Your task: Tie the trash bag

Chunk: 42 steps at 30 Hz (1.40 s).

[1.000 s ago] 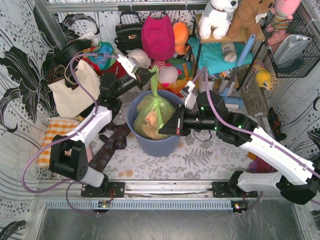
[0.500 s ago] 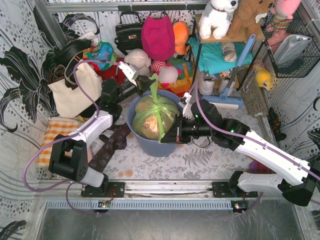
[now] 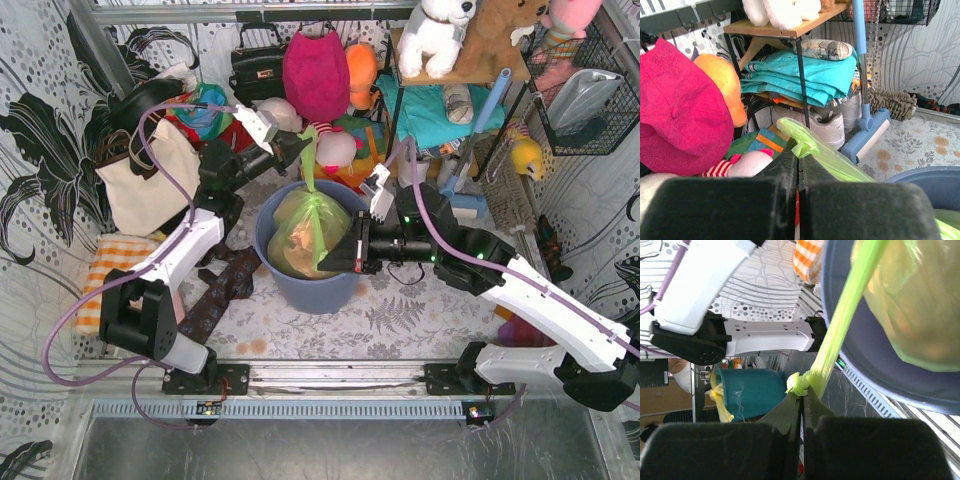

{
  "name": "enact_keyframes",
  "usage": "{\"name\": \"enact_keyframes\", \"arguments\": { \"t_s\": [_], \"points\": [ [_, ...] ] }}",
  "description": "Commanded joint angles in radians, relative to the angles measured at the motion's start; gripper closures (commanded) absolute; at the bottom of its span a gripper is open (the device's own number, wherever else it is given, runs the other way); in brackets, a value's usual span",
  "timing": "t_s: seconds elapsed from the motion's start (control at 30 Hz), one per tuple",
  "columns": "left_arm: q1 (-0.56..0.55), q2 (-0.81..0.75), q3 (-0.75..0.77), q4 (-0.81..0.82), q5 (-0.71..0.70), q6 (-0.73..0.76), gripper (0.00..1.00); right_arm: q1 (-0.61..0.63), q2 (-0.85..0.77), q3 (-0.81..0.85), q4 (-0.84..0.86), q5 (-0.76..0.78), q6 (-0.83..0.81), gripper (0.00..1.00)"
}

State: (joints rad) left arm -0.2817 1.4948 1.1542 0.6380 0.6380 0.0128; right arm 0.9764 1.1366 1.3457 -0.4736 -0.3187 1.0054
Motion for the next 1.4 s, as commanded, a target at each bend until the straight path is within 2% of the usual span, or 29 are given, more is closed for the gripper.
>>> {"name": "enact_keyframes", "arguments": {
  "t_s": [0.0,0.17,0.6,0.77,0.97,1.2,1.23,1.27,1.37],
  "points": [
    [0.015,0.024,-0.031,0.028,-0.125,0.046,1.00,0.017,-0.060,-0.102,0.002,-0.120,0.036,1.00],
    [0.015,0.064,-0.095,0.069,-0.119,0.019,1.00,0.016,-0.101,-0.258,0.111,-0.134,0.104,1.00],
    [0.015,0.038,0.018,0.038,-0.084,0.035,1.00,0.017,-0.067,-0.074,-0.013,-0.111,0.038,1.00],
    [0.015,0.043,0.025,0.015,-0.100,0.058,1.00,0.016,-0.077,-0.110,0.004,-0.117,0.046,1.00],
    [0.015,0.062,-0.067,0.042,-0.102,0.052,1.00,0.017,-0.125,-0.244,0.087,-0.118,0.109,1.00],
    [0.015,0.052,-0.083,0.078,-0.096,0.020,1.00,0.016,-0.134,-0.219,0.072,-0.112,0.091,1.00],
    [0.015,0.047,-0.073,0.075,-0.090,0.018,0.96,0.017,-0.132,-0.207,0.066,-0.114,0.082,1.00],
    [0.015,0.040,-0.065,0.071,-0.084,0.014,0.89,0.017,-0.127,-0.193,0.060,-0.118,0.074,1.00],
    [0.015,0.015,-0.033,0.061,-0.058,0.009,0.57,0.016,-0.129,-0.161,0.065,-0.140,0.051,1.00]
  ]
}}
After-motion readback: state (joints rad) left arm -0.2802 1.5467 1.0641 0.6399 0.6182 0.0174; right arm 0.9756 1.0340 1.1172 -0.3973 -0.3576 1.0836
